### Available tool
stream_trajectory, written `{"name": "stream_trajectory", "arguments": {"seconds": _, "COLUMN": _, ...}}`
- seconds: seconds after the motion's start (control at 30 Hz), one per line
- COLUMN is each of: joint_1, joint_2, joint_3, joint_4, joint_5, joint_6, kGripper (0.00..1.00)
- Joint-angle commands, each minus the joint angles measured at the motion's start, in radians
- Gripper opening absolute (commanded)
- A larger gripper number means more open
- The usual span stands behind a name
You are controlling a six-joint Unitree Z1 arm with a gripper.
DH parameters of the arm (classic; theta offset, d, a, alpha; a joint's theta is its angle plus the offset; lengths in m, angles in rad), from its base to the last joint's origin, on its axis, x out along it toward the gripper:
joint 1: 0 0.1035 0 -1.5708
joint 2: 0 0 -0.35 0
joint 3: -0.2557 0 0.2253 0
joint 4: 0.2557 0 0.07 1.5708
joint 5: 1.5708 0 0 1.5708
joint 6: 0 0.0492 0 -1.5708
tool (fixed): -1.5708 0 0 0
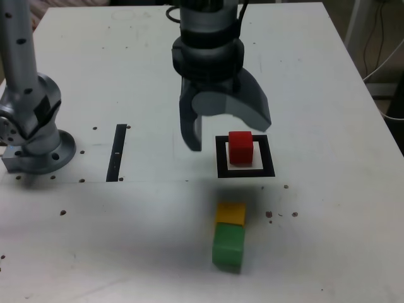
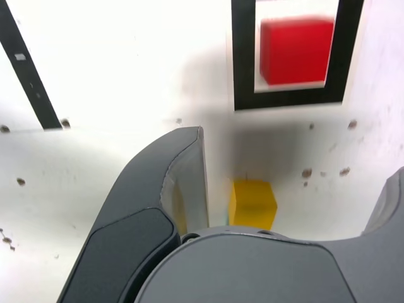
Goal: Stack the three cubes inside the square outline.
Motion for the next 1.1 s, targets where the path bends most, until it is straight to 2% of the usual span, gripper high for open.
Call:
{"name": "stream_trajectory", "arguments": {"seconds": 0.0, "joint_1": -0.007, "joint_2": 0.027, "joint_3": 0.010, "joint_4": 0.003, "joint_5": -0.014, "joint_6": -0.010, "kGripper": 0.98}}
{"name": "stream_trajectory", "arguments": {"seconds": 0.27, "joint_1": -0.038, "joint_2": 0.078, "joint_3": 0.021, "joint_4": 0.030, "joint_5": -0.047, "joint_6": -0.024, "kGripper": 0.96}}
{"name": "stream_trajectory", "arguments": {"seconds": 0.5, "joint_1": -0.071, "joint_2": 0.101, "joint_3": -0.011, "joint_4": -0.016, "joint_5": -0.078, "joint_6": -0.028, "kGripper": 0.92}}
{"name": "stream_trajectory", "arguments": {"seconds": 0.8, "joint_1": -0.099, "joint_2": 0.117, "joint_3": -0.005, "joint_4": -0.029, "joint_5": -0.074, "joint_6": -0.020, "kGripper": 0.91}}
{"name": "stream_trajectory", "arguments": {"seconds": 1.07, "joint_1": -0.109, "joint_2": 0.133, "joint_3": 0.000, "joint_4": -0.049, "joint_5": -0.088, "joint_6": -0.025, "kGripper": 0.91}}
